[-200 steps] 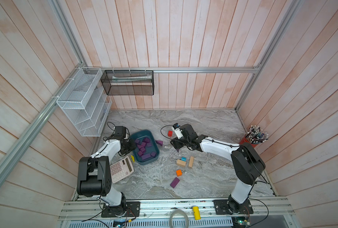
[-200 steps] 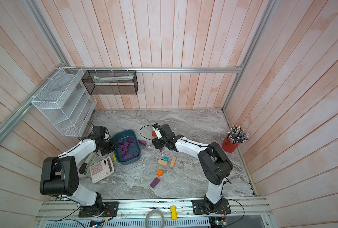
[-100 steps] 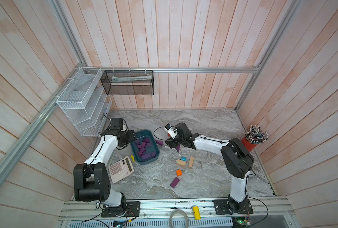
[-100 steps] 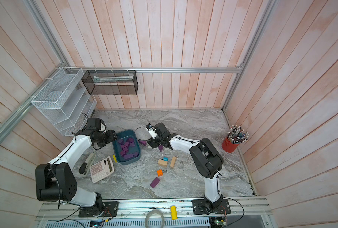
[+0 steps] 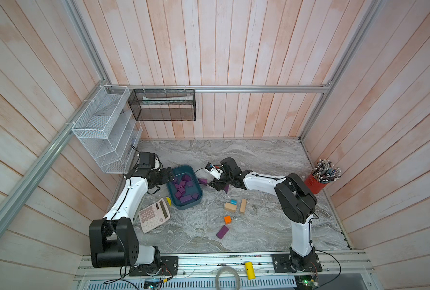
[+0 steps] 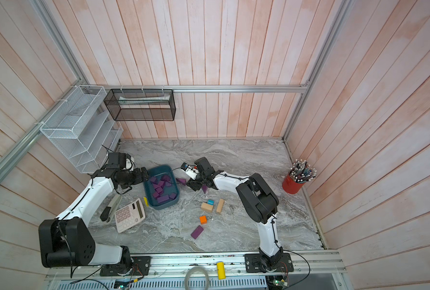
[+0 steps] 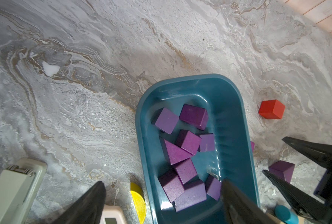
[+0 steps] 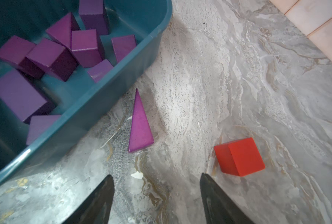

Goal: Pick purple bricks into the storage bin
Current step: Place the storage box at the center of the board, then pick up the building block from the center of the board.

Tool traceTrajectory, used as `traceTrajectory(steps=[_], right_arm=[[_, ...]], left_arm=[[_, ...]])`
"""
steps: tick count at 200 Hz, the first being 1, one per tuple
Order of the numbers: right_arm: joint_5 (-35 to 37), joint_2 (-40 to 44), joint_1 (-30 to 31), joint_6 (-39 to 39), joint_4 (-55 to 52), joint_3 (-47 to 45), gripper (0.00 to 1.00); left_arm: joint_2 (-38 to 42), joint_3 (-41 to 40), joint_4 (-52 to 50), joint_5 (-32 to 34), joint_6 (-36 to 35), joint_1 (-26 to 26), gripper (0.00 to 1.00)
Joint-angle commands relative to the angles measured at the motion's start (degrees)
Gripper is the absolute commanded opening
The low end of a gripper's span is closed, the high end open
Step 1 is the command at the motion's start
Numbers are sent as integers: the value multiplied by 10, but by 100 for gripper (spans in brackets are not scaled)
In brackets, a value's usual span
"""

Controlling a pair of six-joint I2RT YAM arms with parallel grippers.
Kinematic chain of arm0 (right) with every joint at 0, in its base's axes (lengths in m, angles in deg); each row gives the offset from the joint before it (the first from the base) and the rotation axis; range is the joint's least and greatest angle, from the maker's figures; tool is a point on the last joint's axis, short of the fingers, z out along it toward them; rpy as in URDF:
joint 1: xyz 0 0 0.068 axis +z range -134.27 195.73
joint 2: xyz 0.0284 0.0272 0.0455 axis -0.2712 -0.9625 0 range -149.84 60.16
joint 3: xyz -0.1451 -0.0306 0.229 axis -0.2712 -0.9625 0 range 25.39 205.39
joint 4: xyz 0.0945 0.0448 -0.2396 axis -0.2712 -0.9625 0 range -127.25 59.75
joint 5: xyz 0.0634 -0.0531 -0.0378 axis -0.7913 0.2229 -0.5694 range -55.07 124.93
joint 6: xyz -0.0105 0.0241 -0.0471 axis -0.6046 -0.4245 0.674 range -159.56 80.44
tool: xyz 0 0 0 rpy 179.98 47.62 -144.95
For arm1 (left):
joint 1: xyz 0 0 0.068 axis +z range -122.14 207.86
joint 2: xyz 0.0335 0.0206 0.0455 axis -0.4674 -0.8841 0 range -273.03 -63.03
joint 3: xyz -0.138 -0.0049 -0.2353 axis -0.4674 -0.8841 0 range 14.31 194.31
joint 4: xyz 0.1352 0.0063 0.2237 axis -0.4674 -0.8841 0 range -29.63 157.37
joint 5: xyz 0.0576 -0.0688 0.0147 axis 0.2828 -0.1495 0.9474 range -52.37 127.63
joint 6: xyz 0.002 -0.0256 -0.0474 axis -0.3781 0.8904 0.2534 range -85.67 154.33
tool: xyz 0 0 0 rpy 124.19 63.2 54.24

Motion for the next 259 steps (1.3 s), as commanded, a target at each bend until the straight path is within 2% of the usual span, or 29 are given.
traceTrajectory(steps=[1, 67, 135, 197, 259], right_arm=[[-28, -20, 3, 12, 12, 20, 72], [-30, -50, 5, 3, 17, 36, 72], [-38, -100, 8, -2, 7, 90, 71], [-34, -133, 7, 8, -12, 132, 68], [-33, -138, 3, 11, -18, 136, 64]], left_arm=[[12, -6, 17, 20, -13, 1, 93], [16, -7, 16, 30, -14, -14, 93], [15, -7, 17, 33, -15, -15, 93], [9, -7, 18, 37, -16, -16, 93], [7, -7, 18, 34, -17, -16, 93]])
